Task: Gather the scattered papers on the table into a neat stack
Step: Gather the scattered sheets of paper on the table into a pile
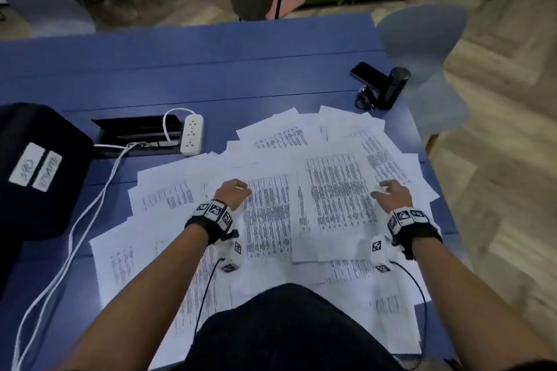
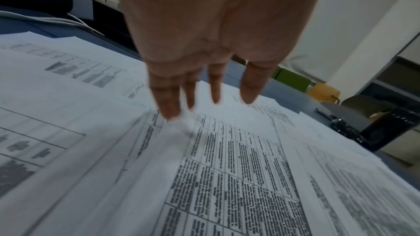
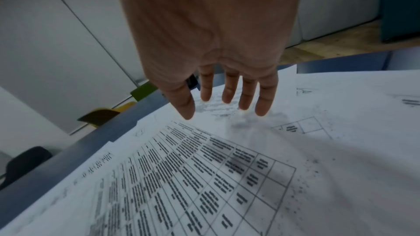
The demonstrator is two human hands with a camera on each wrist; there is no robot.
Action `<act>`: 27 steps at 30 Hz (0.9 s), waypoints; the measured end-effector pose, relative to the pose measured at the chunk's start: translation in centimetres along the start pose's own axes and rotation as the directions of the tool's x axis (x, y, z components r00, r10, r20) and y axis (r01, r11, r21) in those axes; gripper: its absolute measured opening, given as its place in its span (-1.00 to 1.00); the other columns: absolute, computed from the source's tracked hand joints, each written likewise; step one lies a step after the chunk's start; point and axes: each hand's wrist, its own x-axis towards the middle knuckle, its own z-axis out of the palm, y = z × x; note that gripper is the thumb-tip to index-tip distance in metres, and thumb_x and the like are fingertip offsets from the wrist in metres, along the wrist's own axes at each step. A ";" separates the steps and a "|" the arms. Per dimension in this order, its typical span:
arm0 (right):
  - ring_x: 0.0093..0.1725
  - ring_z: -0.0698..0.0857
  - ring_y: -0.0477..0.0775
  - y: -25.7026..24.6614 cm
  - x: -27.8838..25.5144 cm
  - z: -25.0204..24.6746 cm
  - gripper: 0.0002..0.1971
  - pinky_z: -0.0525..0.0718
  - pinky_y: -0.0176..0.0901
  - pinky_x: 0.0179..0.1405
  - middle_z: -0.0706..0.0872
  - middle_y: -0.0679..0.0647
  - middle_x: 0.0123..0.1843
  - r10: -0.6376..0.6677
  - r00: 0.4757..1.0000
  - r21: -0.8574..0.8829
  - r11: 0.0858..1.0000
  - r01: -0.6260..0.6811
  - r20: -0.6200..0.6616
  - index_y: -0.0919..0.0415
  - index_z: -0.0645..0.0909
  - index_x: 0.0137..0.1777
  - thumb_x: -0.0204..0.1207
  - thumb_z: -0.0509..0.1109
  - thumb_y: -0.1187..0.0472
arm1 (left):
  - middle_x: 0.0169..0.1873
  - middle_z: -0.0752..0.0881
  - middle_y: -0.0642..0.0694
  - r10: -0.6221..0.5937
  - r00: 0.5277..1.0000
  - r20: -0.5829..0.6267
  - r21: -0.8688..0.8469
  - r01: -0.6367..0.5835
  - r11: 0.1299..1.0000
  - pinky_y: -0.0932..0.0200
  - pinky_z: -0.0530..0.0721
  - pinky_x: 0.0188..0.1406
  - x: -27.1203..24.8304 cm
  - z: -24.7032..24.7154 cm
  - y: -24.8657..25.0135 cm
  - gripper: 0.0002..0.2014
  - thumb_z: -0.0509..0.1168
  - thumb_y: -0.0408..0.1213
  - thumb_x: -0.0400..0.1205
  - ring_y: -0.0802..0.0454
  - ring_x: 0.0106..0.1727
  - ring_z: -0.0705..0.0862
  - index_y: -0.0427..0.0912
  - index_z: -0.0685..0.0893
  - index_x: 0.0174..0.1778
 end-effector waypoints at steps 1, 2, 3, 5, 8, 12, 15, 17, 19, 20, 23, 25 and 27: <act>0.29 0.60 0.37 0.0 0.5 0.3 -0.52 0.53 0.09 0.32 0.50 0.34 0.41 0.025 0.999 0.006 1.000 -0.025 -0.034 0.22 0.53 0.34 0.44 0.51 0.16 | 0.34 0.54 -0.30 -0.065 0.996 -0.065 0.079 0.070 0.994 -0.10 0.56 0.21 0.5 0.2 0.4 -0.55 0.36 -0.14 0.60 -0.24 0.21 0.57 -0.23 0.53 0.37; 0.33 0.55 0.41 -0.2 0.9 0.6 -0.45 0.52 0.16 0.35 0.41 0.36 0.47 0.053 0.996 -0.002 0.999 -0.053 -0.069 0.21 0.49 0.37 0.41 0.54 0.12 | 0.46 0.39 -0.28 -0.152 0.972 -0.177 0.137 0.177 0.975 -0.14 0.47 0.34 1.1 0.2 0.6 -0.46 0.35 -0.10 0.58 -0.31 0.39 0.44 -0.19 0.42 0.45; 0.41 0.46 0.44 -0.2 1.3 1.1 -0.36 0.47 0.23 0.40 0.32 0.36 0.52 0.071 0.995 -0.012 0.997 -0.072 -0.073 0.19 0.43 0.44 0.41 0.56 0.07 | 0.53 0.26 -0.28 -0.227 0.942 -0.245 0.147 0.268 0.952 -0.18 0.39 0.41 1.4 0.2 0.8 -0.38 0.34 -0.09 0.57 -0.36 0.50 0.31 -0.17 0.30 0.52; 0.60 0.21 0.41 -0.1 1.4 2.6 -0.12 0.30 0.33 0.52 0.15 0.32 0.64 0.054 0.998 -0.089 0.994 -0.057 -0.038 0.14 0.23 0.61 0.38 0.56 -0.11 | 0.61 0.11 -0.27 -0.310 0.907 -0.285 0.106 0.352 0.930 -0.24 0.27 0.51 2.0 0.4 0.7 -0.25 0.34 -0.09 0.57 -0.40 0.59 0.15 -0.17 0.14 0.61; 0.70 -0.13 0.36 -0.4 0.8 5.5 0.10 0.04 0.44 0.58 -0.13 0.23 0.74 -0.013 0.999 -0.299 0.954 0.026 0.045 0.06 -0.08 0.71 0.34 0.42 -0.39 | 0.63 0.14 -0.25 -0.305 0.914 -0.269 0.140 0.350 0.926 -0.24 0.19 0.58 3.0 1.8 -0.1 -0.19 0.36 -0.08 0.57 -0.36 0.62 0.12 -0.23 0.09 0.64; 0.70 -0.06 0.36 -1.7 -1.6 8.7 0.08 0.08 0.35 0.59 -0.05 0.27 0.73 -0.146 0.989 -0.350 0.925 0.146 0.027 0.11 0.00 0.69 0.33 0.42 -0.40 | 0.56 0.29 -0.24 -0.151 0.910 -0.386 -0.085 0.127 0.988 -0.17 0.45 0.47 3.0 4.6 -0.7 -0.29 0.38 -0.26 0.54 -0.26 0.52 0.39 -0.19 0.23 0.59; 0.59 0.24 0.32 -2.7 -2.6 9.7 -0.06 0.34 0.22 0.51 0.28 0.31 0.59 -0.205 0.977 -0.126 0.972 0.196 -0.063 0.21 0.19 0.61 0.34 0.59 -0.08 | 0.42 0.41 -0.26 -0.223 0.871 -0.438 -0.290 0.098 0.952 -0.18 0.68 0.19 2.8 5.1 -0.6 -0.40 0.36 -0.35 0.51 -0.29 0.23 0.64 -0.14 0.33 0.48; 0.48 0.38 0.29 -3.4 -3.2 10.3 -0.08 0.42 0.05 0.45 0.34 0.31 0.50 -0.205 0.977 0.008 0.978 0.206 -0.051 0.28 0.23 0.59 0.31 0.65 0.08 | 0.31 0.54 -0.23 -0.266 0.877 -0.401 -0.407 0.090 0.909 -0.16 0.74 0.08 2.9 5.1 -0.8 -0.50 0.35 -0.41 0.49 -0.26 0.06 0.72 -0.16 0.46 0.36; 0.38 0.50 0.23 -4.0 -3.9 10.9 -0.12 0.44 -0.08 0.40 0.41 0.30 0.45 -0.221 0.974 0.077 0.973 0.217 0.047 0.28 0.28 0.57 0.30 0.66 0.18 | 0.12 0.69 -0.20 -0.252 0.904 -0.345 -0.478 0.062 0.876 -0.04 0.77 -0.05 2.4 4.7 -1.2 -0.63 0.34 -0.47 0.48 -0.15 -0.23 0.72 -0.19 0.61 0.22; 0.29 0.57 0.20 -4.2 -4.1 11.2 -0.16 0.48 -0.08 0.36 0.50 0.29 0.39 -0.242 0.963 0.113 0.967 0.230 0.116 0.23 0.32 0.55 0.31 0.66 0.22 | 0.04 0.73 -0.18 -0.213 0.913 -0.347 -0.466 0.028 0.884 0.00 0.75 -0.07 2.4 4.1 -1.8 -0.65 0.36 -0.46 0.49 -0.11 -0.27 0.69 -0.20 0.65 0.20; 0.10 0.67 0.13 -4.5 -3.9 10.1 -0.29 0.66 0.02 0.25 0.65 0.20 0.24 -0.276 0.948 0.195 0.950 0.245 0.158 0.15 0.39 0.49 0.35 0.59 0.31 | 0.21 0.70 -0.17 -0.090 0.889 -0.449 -0.182 0.007 0.983 0.15 0.58 0.18 2.3 0.2 -5.2 -0.59 0.40 -0.36 0.51 -0.11 0.12 0.68 -0.21 0.62 0.30; 0.31 0.59 0.22 -3.8 -2.6 8.0 -0.33 0.60 0.15 0.34 0.55 0.26 0.37 -0.229 0.973 0.093 0.969 0.231 -0.032 0.24 0.39 0.49 0.38 0.53 0.32 | 0.42 0.52 -0.24 -0.108 0.853 -0.511 0.018 0.136 0.991 -0.03 0.47 0.40 2.5 -3.0 -8.8 -0.46 0.41 -0.24 0.49 -0.21 0.43 0.50 -0.20 0.51 0.42; 0.56 0.33 0.34 -2.3 -1.0 5.7 -0.27 0.39 0.27 0.52 0.33 0.32 0.58 -0.166 0.979 -0.084 0.984 0.157 -0.118 0.30 0.31 0.55 0.41 0.51 0.22 | 0.62 0.21 -0.26 -0.226 0.794 -0.565 0.156 0.371 0.915 -0.29 0.28 0.54 2.3 -6.0 -12.6 -0.28 0.38 -0.05 0.50 -0.31 0.62 0.19 -0.16 0.31 0.57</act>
